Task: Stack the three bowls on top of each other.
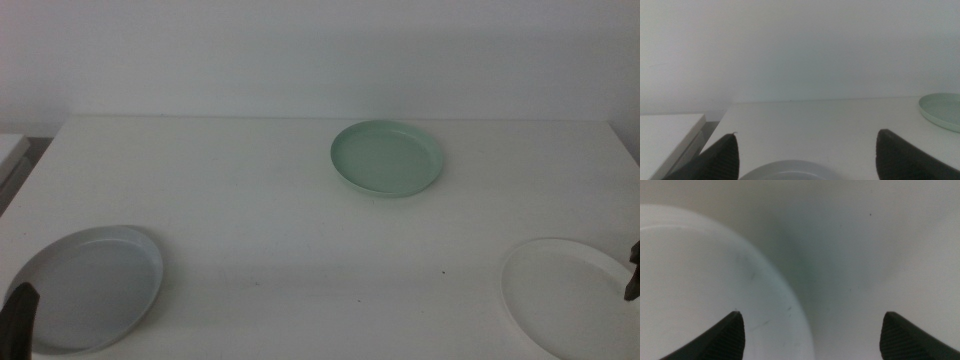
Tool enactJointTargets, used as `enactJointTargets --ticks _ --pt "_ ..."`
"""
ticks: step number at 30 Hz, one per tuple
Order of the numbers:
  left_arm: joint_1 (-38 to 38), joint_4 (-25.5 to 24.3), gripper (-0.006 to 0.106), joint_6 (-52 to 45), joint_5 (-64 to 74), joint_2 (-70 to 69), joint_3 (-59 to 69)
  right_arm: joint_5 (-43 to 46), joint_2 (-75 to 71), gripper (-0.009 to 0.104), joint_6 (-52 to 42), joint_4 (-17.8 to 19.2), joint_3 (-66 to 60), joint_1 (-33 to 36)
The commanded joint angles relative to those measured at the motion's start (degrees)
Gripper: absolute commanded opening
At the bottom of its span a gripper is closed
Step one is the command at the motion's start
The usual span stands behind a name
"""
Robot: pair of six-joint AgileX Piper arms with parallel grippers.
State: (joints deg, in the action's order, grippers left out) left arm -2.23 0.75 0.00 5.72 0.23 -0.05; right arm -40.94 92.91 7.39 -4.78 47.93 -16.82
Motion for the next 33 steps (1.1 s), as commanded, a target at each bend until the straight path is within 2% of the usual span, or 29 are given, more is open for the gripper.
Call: enactJointTargets --ticks 1,16,20,25,33 --pt "-0.1 0.2 0.094 0.0 -0.6 -0.2 0.0 2.0 1.8 0.074 -0.6 0.1 0.4 -0.4" --pt "-0.1 0.2 0.094 0.0 -0.6 -0.2 0.0 6.3 5.2 0.046 -2.1 0.1 0.4 -0.4" --pt "-0.1 0.2 0.094 0.0 -0.6 -0.2 0.0 6.3 5.2 0.044 -2.5 -0.1 0.4 -0.4" --pt "-0.1 0.2 0.094 0.0 -0.6 -0.2 0.0 6.1 5.2 0.044 -4.9 -3.1 0.4 0.3" --pt "-0.1 0.2 0.094 0.0 -0.6 -0.2 0.0 6.2 5.2 0.038 -5.4 -2.9 0.4 1.4"
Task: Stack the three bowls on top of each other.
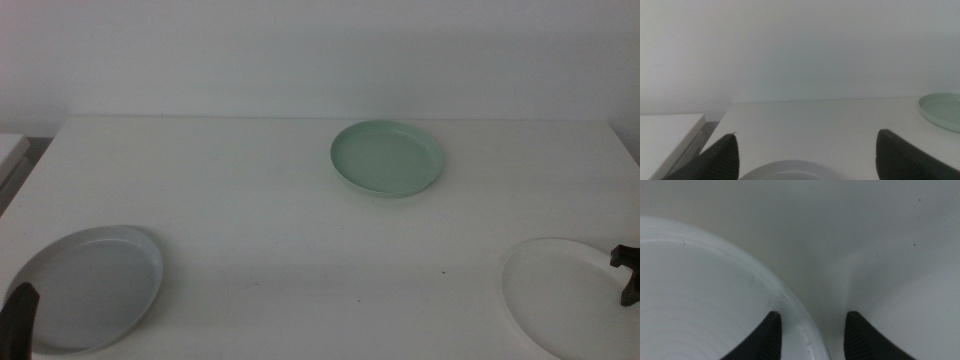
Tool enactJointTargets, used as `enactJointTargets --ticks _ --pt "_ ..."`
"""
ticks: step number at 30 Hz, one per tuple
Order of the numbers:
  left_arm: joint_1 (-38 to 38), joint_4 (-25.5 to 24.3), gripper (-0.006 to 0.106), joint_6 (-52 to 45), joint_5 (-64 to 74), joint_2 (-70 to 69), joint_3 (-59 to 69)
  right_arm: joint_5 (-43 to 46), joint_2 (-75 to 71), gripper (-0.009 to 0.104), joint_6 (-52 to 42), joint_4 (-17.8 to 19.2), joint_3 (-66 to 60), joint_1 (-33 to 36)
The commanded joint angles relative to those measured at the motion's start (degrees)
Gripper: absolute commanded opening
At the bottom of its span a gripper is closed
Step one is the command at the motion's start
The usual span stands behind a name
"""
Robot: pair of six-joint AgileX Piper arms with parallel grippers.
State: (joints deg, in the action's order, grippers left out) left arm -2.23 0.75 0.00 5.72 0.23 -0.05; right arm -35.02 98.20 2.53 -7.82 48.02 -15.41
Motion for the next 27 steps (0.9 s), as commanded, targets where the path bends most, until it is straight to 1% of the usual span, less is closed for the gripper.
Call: enactJointTargets --ticks 1,9,16,20,22,27 --pt "-0.1 0.2 0.094 0.0 -0.6 -0.2 0.0 0.3 -0.1 0.032 -0.6 0.3 0.3 0.0" --pt "-0.1 0.2 0.094 0.0 -0.6 -0.2 0.0 0.2 -0.1 0.021 -0.6 0.7 0.3 0.0" --pt "-0.1 0.2 0.094 0.0 -0.6 -0.2 0.0 -0.1 -0.1 0.006 -1.6 1.1 0.3 0.0" --pt "-0.1 0.2 0.094 0.0 -0.6 -0.2 0.0 -0.1 -0.1 0.002 -2.5 1.1 0.3 0.0" --pt "-0.1 0.2 0.094 0.0 -0.6 -0.2 0.0 -0.6 -0.1 -0.002 -2.5 1.1 0.3 0.0" --pt "-0.1 0.2 0.094 0.0 -0.6 -0.2 0.0 -5.0 -1.7 -0.002 -2.5 0.6 0.4 0.2"
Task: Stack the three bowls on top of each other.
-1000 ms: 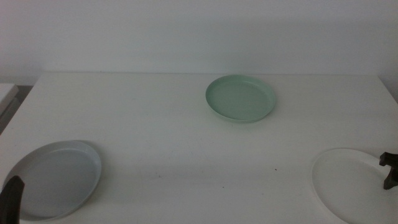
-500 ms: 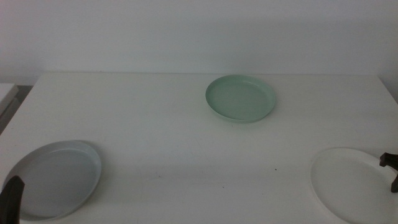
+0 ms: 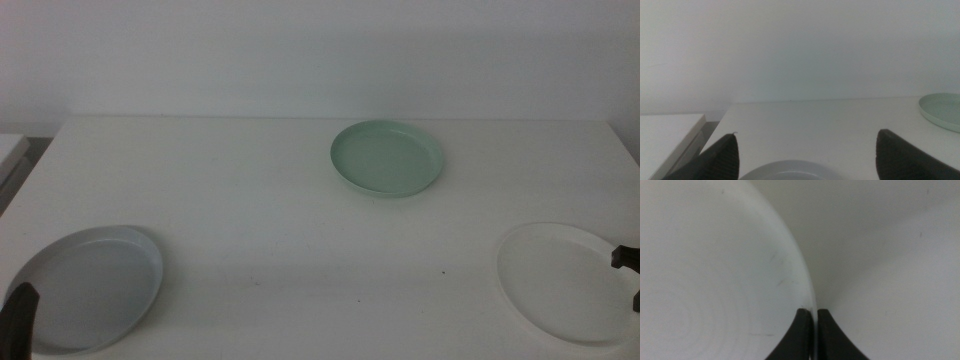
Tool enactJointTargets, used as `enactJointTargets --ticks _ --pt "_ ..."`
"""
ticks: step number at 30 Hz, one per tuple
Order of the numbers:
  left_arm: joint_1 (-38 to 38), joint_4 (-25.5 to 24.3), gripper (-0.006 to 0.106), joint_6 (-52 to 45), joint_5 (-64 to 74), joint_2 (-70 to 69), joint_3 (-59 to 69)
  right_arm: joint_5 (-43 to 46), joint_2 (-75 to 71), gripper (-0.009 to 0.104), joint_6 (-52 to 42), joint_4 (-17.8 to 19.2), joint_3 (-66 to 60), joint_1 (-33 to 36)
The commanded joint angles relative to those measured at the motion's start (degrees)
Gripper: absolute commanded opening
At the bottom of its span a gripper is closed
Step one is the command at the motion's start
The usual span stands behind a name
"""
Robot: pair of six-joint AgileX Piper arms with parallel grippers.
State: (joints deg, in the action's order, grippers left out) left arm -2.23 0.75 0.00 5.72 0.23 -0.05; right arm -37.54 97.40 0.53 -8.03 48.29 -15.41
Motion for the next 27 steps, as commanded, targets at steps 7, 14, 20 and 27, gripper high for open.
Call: enactJointTargets --ticks 7,14,20,27 --pt "-0.1 0.2 0.094 0.0 -0.6 -0.2 0.0 -12.2 -6.1 -0.002 -8.5 -10.6 7.1 1.8" --pt "-0.1 0.2 0.094 0.0 -0.6 -0.2 0.0 -17.1 -5.2 -0.002 -8.0 -13.9 17.8 13.4" --pt "-0.1 0.2 0.094 0.0 -0.6 -0.2 0.0 -17.5 1.1 -0.002 -5.9 -14.8 25.6 24.1" --pt "-0.1 0.2 0.094 0.0 -0.6 -0.2 0.0 -18.2 11.9 -0.002 -3.9 -15.3 34.8 33.0"
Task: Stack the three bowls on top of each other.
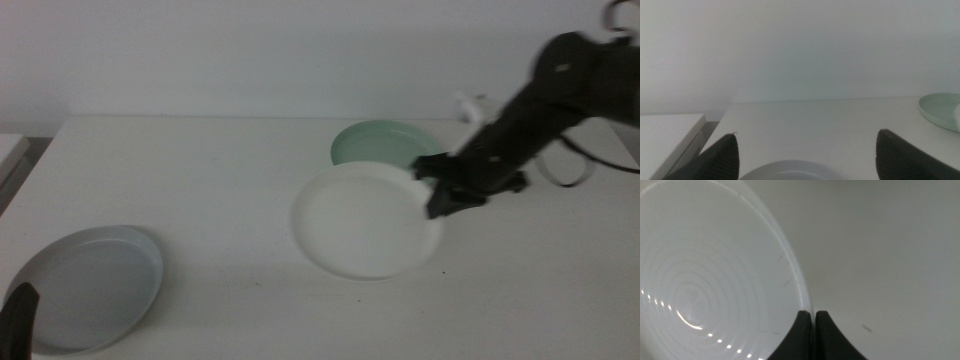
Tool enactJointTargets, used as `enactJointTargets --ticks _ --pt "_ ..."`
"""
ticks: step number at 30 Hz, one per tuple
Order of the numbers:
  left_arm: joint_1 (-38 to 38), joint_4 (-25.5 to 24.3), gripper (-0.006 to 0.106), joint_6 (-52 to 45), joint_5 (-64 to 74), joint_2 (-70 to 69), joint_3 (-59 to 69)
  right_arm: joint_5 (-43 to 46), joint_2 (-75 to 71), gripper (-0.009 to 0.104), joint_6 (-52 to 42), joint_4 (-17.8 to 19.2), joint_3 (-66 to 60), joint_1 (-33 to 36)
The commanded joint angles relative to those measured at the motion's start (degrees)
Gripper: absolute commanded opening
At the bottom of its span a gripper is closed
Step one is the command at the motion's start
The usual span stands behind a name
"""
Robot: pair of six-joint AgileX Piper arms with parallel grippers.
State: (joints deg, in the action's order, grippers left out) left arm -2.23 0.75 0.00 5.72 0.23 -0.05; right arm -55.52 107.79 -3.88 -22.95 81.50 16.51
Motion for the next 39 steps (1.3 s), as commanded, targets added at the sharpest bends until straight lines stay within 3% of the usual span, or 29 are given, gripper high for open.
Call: enactJointTargets --ticks 1,7,29,34,39 --pt "-0.1 0.2 0.094 0.0 -0.6 -0.2 0.0 -0.2 3.1 -0.002 1.1 -0.6 2.9 1.9" --pt "-0.1 0.2 0.094 0.0 -0.6 -0.2 0.0 -0.3 10.3 -0.002 1.2 -3.4 8.1 3.0" --pt "-0.1 0.2 0.094 0.0 -0.6 -0.2 0.0 4.9 15.0 -0.002 -1.3 -3.8 8.3 3.0" --pt "-0.1 0.2 0.094 0.0 -0.6 -0.2 0.0 4.3 15.0 0.021 -2.0 -3.8 8.3 3.0" --pt "-0.1 0.2 0.094 0.0 -0.6 -0.2 0.0 4.1 14.6 0.066 -2.1 -3.8 8.6 3.0"
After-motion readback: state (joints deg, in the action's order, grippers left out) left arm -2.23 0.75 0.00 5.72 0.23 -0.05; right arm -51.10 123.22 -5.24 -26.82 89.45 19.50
